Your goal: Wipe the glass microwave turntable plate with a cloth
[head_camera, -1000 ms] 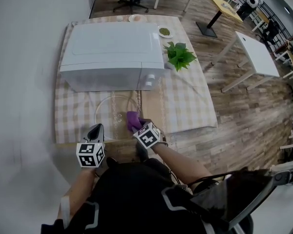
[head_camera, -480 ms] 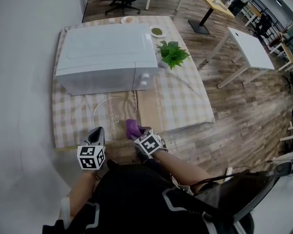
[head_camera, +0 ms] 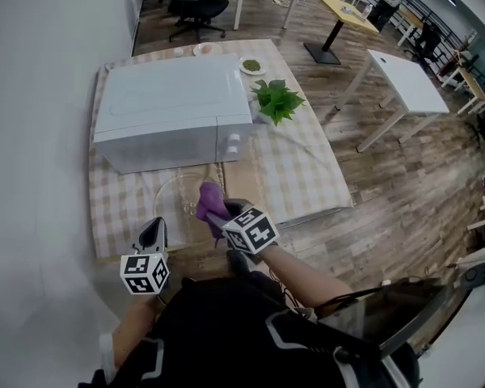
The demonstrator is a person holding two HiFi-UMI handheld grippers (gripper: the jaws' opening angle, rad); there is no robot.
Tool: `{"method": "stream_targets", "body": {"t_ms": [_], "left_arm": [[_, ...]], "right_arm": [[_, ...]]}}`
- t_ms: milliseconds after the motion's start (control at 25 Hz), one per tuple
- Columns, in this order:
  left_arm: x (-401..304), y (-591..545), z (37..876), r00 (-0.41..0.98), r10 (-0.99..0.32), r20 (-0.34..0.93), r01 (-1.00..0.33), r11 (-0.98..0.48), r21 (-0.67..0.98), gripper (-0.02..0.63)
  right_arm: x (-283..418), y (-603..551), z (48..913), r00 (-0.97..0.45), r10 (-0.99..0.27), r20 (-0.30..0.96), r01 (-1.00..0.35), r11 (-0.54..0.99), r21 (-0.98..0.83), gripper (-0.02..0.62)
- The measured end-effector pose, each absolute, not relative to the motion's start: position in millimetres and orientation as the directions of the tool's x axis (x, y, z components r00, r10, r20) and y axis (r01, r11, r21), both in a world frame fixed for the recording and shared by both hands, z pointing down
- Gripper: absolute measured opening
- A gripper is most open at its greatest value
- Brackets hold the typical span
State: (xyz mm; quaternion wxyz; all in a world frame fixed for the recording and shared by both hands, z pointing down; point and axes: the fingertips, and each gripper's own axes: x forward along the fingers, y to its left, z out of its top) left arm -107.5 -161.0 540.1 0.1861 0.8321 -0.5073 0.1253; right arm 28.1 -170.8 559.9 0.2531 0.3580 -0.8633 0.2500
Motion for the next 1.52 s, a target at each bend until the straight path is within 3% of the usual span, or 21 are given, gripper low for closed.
{"method": "stream_targets", "body": {"t_ms": [400,640,960,1520], "left_arm": [[-128.7,-172.3,476.7,0.378,-0.885,0.272,-0.925,-0.355,0.132,0.008],[-118.4,-179.1,431.8,0.417,-0.89,0.184,-0.909,-0.403,0.107,0.008],[-115.1,-195.3,401.7,0.439,-0.888,0.14,-0.897,-0.424,0.121,0.008],[-116.8,-212.7,396.2,0.435,-0.893,0.112,-0.898,-0.42,0.133,0.008]], "right_arm": [[11.3,-201.1,450.6,-0.699,-0.606,0.379,-0.703,0.678,-0.213,0.138],[13.0,-210.6,422.3,-0.703,-0.659,0.267,-0.709,0.679,-0.192,0.137],[21.0,-228.7,392.5,-0.661,-0.721,0.209,-0.75,0.641,-0.162,0.132],[16.0,-245.6,386.1,-0.66,-0.719,0.219,-0.75,0.646,-0.14,0.129]]}}
